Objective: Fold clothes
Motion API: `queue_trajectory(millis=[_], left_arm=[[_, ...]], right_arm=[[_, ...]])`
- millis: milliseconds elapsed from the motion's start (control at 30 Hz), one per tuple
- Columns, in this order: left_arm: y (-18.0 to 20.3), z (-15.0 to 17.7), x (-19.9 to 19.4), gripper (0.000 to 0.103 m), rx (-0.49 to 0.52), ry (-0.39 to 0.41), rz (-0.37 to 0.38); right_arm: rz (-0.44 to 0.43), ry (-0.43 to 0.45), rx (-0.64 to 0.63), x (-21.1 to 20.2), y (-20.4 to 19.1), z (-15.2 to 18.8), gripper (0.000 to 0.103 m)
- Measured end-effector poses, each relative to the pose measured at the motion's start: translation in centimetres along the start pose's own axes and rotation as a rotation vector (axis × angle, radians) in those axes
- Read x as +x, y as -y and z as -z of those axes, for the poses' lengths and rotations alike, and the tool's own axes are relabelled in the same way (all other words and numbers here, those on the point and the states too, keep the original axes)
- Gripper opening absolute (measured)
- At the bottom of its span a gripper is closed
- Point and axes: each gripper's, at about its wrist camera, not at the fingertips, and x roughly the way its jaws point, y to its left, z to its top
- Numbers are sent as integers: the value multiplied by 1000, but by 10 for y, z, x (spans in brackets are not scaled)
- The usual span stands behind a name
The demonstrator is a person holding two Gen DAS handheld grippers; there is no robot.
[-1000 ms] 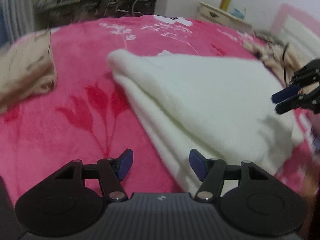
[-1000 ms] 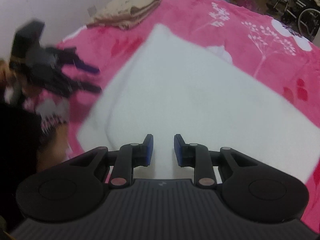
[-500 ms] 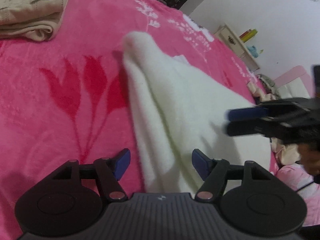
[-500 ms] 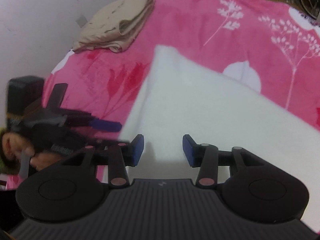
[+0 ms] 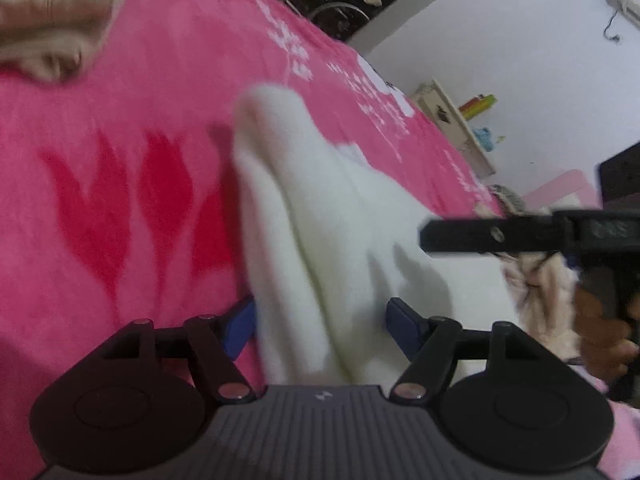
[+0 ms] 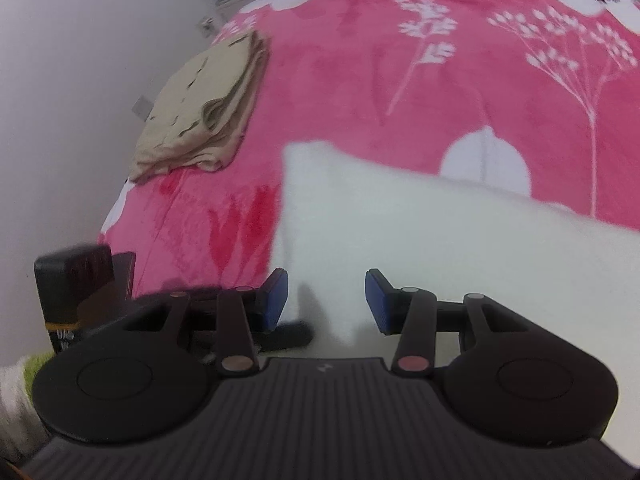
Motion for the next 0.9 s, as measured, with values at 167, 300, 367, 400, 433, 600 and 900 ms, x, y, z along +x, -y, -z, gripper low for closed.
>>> queue_trajectory(millis=[167,300,367,400,433,600,900], left_arm=[[6,32,-6,71,-5,-59,62],[17,57,-6,71,5,-124,91],[26,62,-5,72,20,-118,72],[30,65,-5,72,28,-114,62],[35,67,-5,73,36,-110,52],[57,76,-4,73,94,-92,3],[91,84,-4,73,247,-63,-15]], right_arm=[[2,-11,28,-1,9,2,42],[-9,-35,40,4,5,-2,43],[-15,-51,25,9,-3,-7,47],[-15,-62,7,13,-10,-11,49],[-10,-75,-18,18,-17,-14,51],[108,-107,-144,44,-54,-27,60],[296,-209,-264,93,-88,-36,82]])
